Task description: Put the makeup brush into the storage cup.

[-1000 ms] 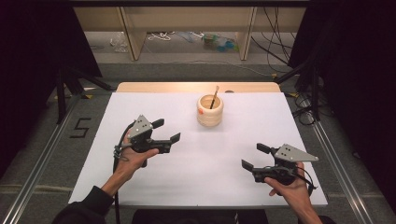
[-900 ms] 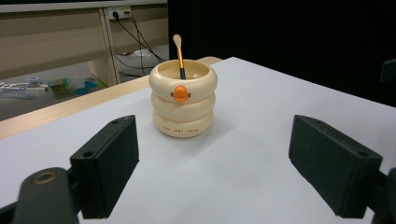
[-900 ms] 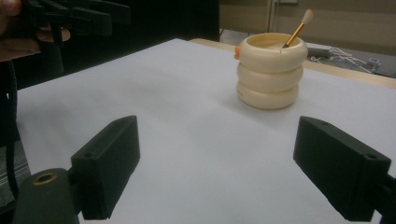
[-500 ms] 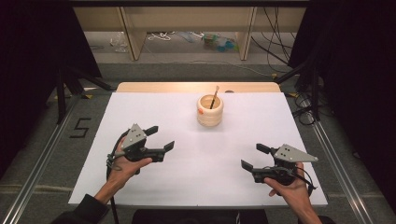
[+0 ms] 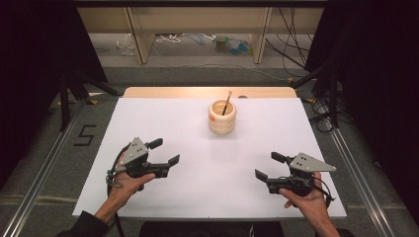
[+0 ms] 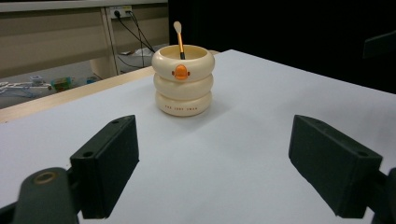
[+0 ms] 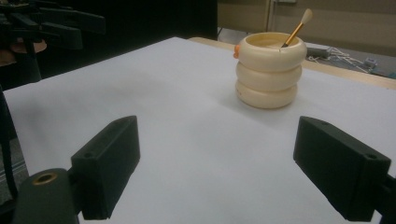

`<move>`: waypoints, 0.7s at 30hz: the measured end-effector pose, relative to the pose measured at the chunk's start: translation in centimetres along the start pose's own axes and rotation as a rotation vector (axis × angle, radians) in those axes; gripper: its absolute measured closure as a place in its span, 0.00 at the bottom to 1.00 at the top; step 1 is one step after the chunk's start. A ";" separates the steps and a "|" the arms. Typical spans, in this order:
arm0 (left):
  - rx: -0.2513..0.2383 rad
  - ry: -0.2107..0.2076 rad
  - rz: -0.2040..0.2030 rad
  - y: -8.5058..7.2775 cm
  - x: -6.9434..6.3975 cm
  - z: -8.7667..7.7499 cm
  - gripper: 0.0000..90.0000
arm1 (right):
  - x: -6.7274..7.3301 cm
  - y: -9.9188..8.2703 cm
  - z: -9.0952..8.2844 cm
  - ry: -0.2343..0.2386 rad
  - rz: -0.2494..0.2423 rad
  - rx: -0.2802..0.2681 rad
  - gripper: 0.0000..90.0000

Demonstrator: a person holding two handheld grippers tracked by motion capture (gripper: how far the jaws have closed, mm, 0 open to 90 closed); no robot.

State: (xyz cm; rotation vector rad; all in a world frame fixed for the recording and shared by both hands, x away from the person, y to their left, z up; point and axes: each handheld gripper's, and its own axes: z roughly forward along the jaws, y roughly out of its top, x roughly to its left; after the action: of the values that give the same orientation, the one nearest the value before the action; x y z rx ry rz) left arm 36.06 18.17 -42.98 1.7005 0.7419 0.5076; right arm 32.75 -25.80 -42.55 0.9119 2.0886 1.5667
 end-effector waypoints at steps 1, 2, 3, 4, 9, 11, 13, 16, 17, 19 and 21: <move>-0.004 0.000 -0.001 -0.1 -0.1 -0.1 0.18 | 0.0 0.0 0.0 -0.002 -0.005 0.006 0.17; -0.002 0.000 0.005 -0.2 -0.1 -0.3 0.18 | 0.0 0.0 0.0 0.003 -0.009 0.006 0.17; -0.004 0.000 0.005 -0.2 -0.2 -0.4 0.18 | 0.0 0.1 -0.3 -0.014 -0.015 0.039 0.17; -0.005 -0.001 0.001 -0.3 -0.3 -0.5 0.18 | 0.0 0.1 -0.1 -0.014 -0.021 0.017 0.17; -0.008 -0.005 0.003 -0.5 -0.6 -0.9 0.18 | 0.0 0.1 -0.1 -0.009 -0.014 0.024 0.17; -0.011 -0.003 0.005 -0.5 -0.7 -1.1 0.18 | 0.0 0.0 0.0 -0.001 -0.007 0.019 0.17; -0.014 -0.004 0.010 -0.5 -0.8 -1.3 0.18 | 0.0 0.0 -0.1 -0.011 -0.008 0.015 0.17; -0.014 -0.001 0.001 -0.6 -1.0 -1.5 0.18 | 0.0 0.0 0.0 0.000 -0.013 0.011 0.17; -0.014 0.000 0.005 -0.6 -1.0 -1.5 0.18 | 0.0 0.0 0.0 -0.007 -0.010 0.010 0.17; -0.016 0.003 -0.002 -0.7 -1.1 -1.7 0.18 | 0.0 0.0 -0.1 -0.010 -0.011 0.024 0.17; -0.021 0.006 0.001 -0.7 -1.1 -1.9 0.18 | 0.0 0.0 -0.1 -0.011 -0.012 0.022 0.17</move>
State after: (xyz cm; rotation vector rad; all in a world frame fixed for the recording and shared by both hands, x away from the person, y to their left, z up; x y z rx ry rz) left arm 33.83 18.83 -43.08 1.6801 0.7380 0.5200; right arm 32.67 -25.90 -42.46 0.9115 2.1043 1.5324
